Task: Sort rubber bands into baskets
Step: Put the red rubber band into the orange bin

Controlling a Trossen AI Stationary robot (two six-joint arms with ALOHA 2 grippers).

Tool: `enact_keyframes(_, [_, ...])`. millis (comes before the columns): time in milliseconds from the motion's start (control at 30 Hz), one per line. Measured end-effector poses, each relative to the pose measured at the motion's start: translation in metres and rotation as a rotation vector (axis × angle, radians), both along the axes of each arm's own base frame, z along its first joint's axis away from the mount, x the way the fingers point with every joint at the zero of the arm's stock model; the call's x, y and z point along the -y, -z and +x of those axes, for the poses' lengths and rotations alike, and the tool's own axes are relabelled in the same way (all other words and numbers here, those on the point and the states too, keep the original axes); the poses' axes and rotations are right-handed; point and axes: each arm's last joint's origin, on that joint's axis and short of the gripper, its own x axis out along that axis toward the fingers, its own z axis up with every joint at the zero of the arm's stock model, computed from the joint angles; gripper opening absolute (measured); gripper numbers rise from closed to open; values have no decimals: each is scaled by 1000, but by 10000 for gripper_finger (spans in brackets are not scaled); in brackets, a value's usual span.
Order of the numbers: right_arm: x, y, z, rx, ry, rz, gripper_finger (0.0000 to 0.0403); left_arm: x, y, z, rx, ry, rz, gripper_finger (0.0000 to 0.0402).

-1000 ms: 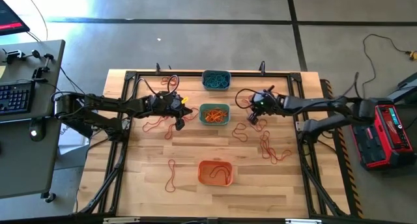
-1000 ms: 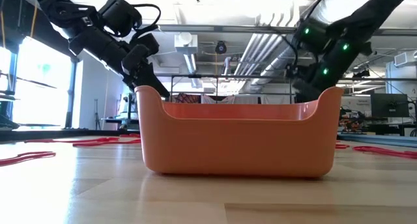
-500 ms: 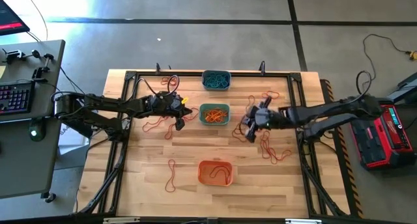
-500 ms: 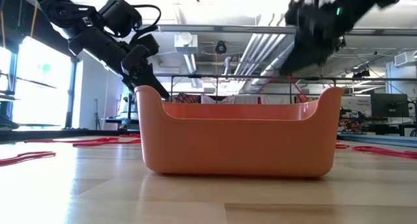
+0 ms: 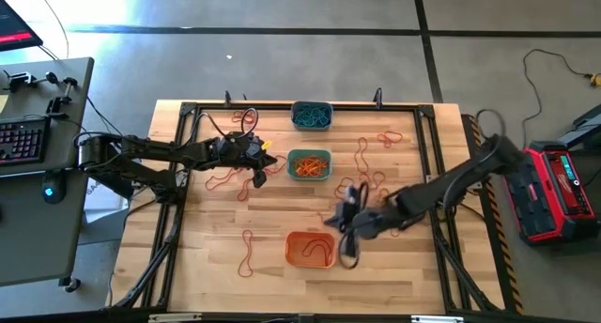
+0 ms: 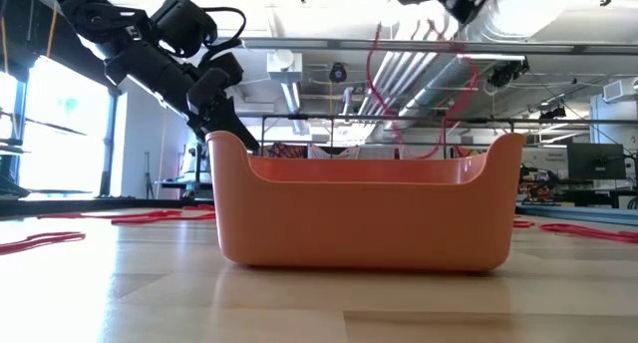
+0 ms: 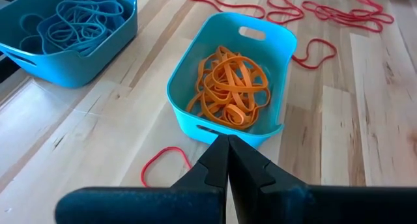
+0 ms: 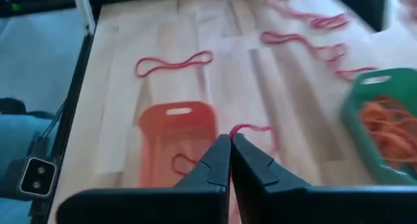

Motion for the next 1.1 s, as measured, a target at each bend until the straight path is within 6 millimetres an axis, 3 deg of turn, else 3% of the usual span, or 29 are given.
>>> enact_keyframes(267, [-31,34,39,-99,-108,47,0,0,0,0,5,-14,-21,0])
enact_keyframes(467, [-38,28,51,-96,-164,100,0,0,1,-1,-6,-14,-24,0])
enact_keyframes(867, [-28,31,54,-161,-175,118,0,0,1,-1,-11,-14,-25,0])
enact_keyframes(1100, [-14,64,69,-288,-156,113,0,0,2,-1,-16,-28,-25,0])
